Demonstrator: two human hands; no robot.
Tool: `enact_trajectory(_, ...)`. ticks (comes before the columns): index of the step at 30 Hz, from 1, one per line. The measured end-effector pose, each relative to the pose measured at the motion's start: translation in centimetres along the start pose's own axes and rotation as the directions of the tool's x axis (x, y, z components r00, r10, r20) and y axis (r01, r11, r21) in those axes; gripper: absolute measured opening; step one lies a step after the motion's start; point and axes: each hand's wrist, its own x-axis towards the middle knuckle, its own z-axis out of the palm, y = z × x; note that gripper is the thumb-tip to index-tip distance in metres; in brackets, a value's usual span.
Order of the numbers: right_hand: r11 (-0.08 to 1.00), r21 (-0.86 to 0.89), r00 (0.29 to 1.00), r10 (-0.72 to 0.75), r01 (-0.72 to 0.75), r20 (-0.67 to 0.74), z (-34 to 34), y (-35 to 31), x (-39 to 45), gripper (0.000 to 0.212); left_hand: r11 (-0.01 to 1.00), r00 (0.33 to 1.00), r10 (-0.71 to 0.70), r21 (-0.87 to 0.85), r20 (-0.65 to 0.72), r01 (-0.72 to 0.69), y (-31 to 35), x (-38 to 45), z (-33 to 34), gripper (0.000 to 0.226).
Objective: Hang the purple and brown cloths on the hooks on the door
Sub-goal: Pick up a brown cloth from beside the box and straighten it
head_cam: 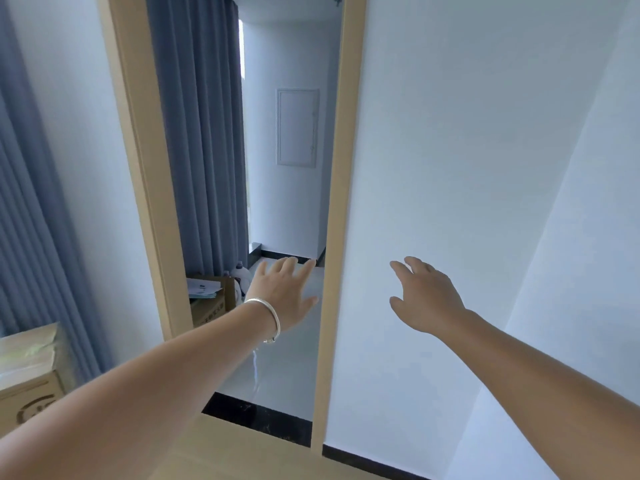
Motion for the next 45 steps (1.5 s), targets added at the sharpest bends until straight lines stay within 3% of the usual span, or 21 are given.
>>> enact_trajectory(10, 0.940, 0.083, 0.942, -0.333, 0.330, 0.029, 6.7, -9.0, 15.4, 0.059, 0.947, 0.945, -0.312, 0.109, 0.096, 0.302, -11.0, 2.5, 6.4, 0.065)
enact_trajectory(16, 0.854, 0.148, 0.860, -0.509, 0.498, 0.040, 10.0, -20.7, 21.3, 0.062, 0.857, 0.856, -0.509, 0.158, 0.096, 0.491, -22.0, -0.2, 8.7, 0.065)
enact_trajectory(26, 0.690, 0.122, 0.683, -0.724, 0.714, 0.100, 15.0, -42.1, 27.8, 0.065, 0.692, 0.691, -0.719, 0.159, 0.076, 0.704, -40.5, -8.5, 13.2, 0.066)
enact_trajectory(33, 0.501, 0.195, 0.481, -0.865, 0.843, 0.145, 19.4, -56.2, 26.9, 0.066, 0.495, 0.472, -0.869, 0.232, 0.150, 0.837, -47.3, -18.7, 16.3, 0.068)
enact_trajectory(42, 0.189, 0.318, 0.133, -0.973, 0.929, 0.189, 28.6, -71.1, 23.0, 0.065, 0.139, 0.063, -0.970, 0.322, 0.235, 0.936, -50.2, -30.9, 22.7, 0.069)
enact_trajectory(45, 0.080, 0.361, -0.008, -0.972, 0.929, 0.235, 33.3, -75.7, 21.3, 0.064, 0.010, -0.108, -0.947, 0.364, 0.303, 0.931, -49.4, -34.4, 26.5, 0.066)
